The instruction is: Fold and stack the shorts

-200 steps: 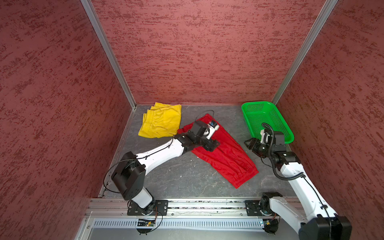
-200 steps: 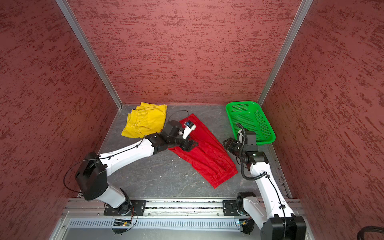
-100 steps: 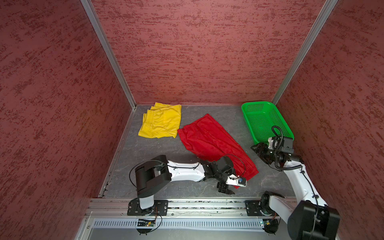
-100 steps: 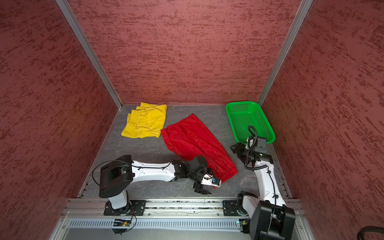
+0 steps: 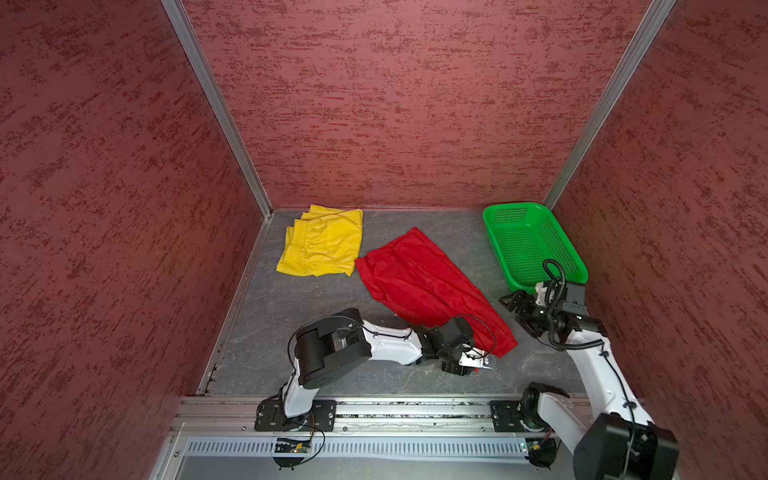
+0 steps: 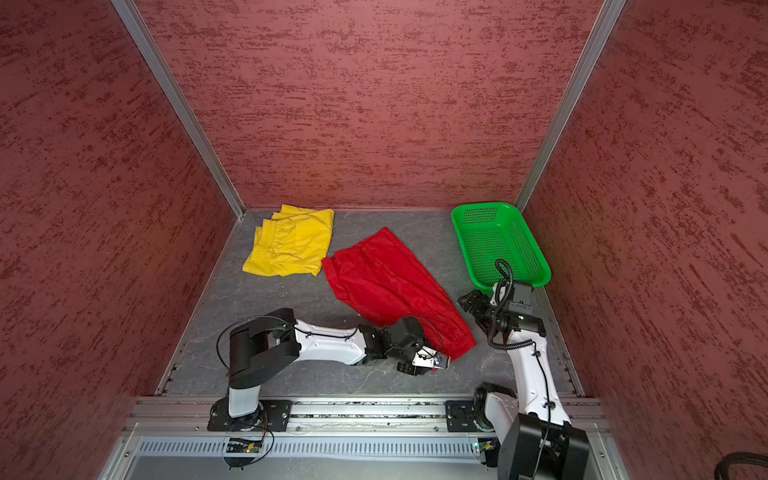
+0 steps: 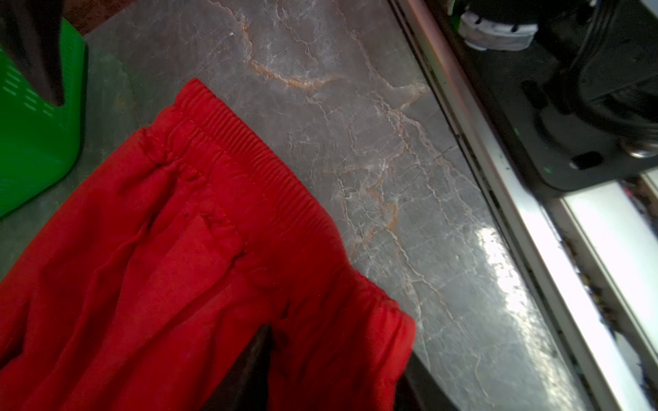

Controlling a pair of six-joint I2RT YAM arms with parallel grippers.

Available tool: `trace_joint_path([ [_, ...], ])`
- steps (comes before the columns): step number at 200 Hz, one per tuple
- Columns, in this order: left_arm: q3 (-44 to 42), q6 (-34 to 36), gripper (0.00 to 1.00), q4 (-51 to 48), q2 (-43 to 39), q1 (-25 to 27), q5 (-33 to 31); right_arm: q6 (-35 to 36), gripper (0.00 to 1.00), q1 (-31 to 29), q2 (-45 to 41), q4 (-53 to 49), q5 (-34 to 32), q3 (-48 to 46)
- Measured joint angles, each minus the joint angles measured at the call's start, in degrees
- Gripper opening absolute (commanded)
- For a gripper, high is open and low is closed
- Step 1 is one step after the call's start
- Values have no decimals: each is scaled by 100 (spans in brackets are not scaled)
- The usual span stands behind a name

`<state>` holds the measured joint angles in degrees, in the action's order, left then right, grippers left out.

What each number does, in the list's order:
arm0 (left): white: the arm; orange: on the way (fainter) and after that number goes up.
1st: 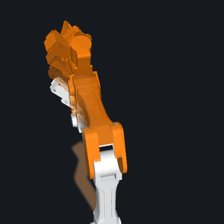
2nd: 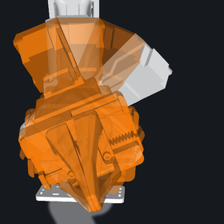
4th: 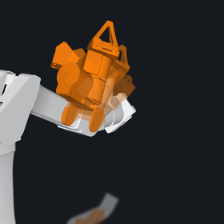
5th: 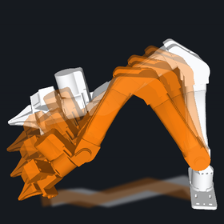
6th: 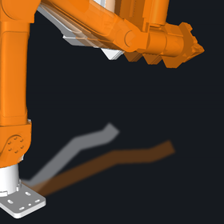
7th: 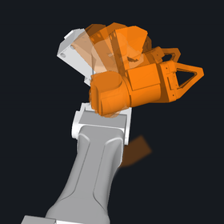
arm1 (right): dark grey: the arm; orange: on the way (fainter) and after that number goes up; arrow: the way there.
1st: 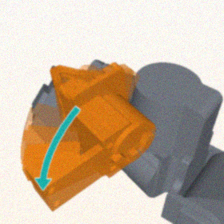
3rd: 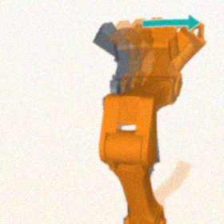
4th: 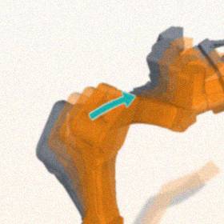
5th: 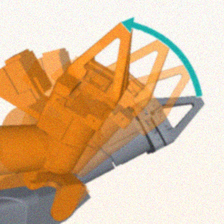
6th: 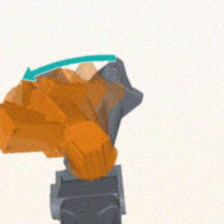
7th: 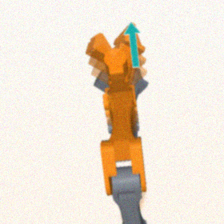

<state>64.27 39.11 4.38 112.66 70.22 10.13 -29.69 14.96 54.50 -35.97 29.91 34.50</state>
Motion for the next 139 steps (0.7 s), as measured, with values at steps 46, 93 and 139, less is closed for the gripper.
trace_joint_path([
  [46, 280, -1475, 15, 140, 15, -426, 227, -452, 99, 2, -859, -258, 146, -9],
  [93, 282, -2800, 12, 385, 13, -885, 402, -1113, 99, 0, -1528, -761, 39, -31],
  [139, 282, -3348, 11, 431, 13, -946, 531, -1923, 99, -28, -2017, -673, 374, -848],
])
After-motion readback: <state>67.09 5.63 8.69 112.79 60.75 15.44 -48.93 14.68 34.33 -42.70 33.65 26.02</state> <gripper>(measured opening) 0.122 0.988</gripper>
